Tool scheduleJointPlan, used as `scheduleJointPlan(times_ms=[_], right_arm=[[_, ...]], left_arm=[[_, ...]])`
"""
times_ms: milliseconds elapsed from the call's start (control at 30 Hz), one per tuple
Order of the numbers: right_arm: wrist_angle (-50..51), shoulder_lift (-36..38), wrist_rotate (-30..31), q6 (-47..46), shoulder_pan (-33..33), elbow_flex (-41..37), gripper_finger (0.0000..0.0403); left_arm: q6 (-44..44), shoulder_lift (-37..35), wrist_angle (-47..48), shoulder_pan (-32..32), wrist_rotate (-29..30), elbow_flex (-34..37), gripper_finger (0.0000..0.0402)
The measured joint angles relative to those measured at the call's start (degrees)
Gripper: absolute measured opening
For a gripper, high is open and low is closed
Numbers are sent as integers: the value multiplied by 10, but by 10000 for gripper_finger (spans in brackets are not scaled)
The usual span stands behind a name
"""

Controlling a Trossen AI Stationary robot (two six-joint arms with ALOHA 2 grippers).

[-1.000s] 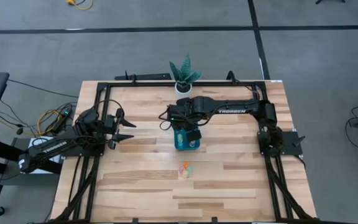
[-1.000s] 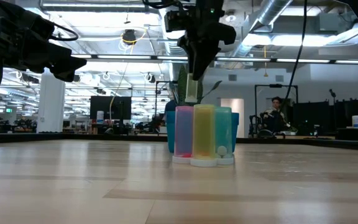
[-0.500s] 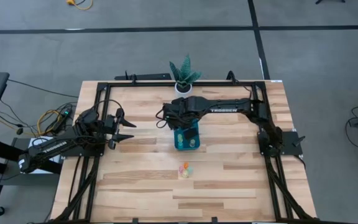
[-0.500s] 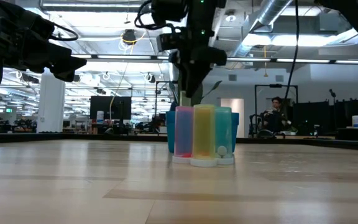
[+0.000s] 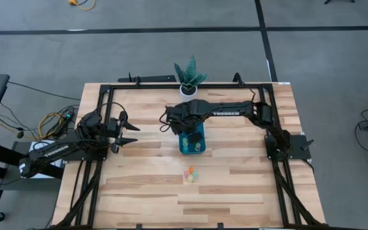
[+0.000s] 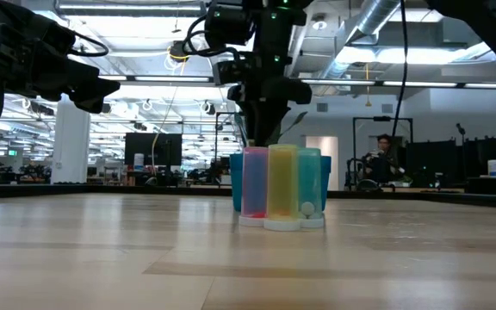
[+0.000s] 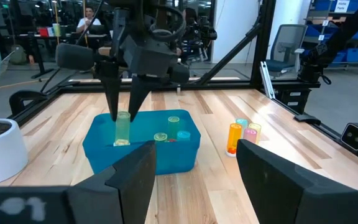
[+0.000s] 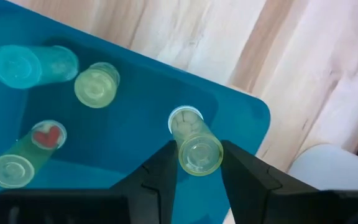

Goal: Pick and place pill bottles into a basket
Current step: Put the yellow pill bottle into the blue container

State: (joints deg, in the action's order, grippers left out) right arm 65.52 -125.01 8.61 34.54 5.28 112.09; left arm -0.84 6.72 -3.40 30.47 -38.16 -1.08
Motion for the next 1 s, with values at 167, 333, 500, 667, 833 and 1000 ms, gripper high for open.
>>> scheduleJointPlan(times_ms=[167,333,500,667,833,1000], right_arm=[[-1,0,-23,0,0,0,109],[2,0,-25,0,0,0,109],[4,-18,-27,-4,-3,-2,109],[-12,-21,-27,-1,-3,0,109],[-7,-30,-27,-1,-4,-1,109],[-10,-29,-28,0,-8,0,109]], left_arm=[[0,0,0,0,0,0,213],[0,0,0,0,0,0,213],[0,0,0,0,0,0,213],[0,0,0,0,0,0,213],[0,0,0,0,0,0,213],[0,0,0,0,0,0,213]])
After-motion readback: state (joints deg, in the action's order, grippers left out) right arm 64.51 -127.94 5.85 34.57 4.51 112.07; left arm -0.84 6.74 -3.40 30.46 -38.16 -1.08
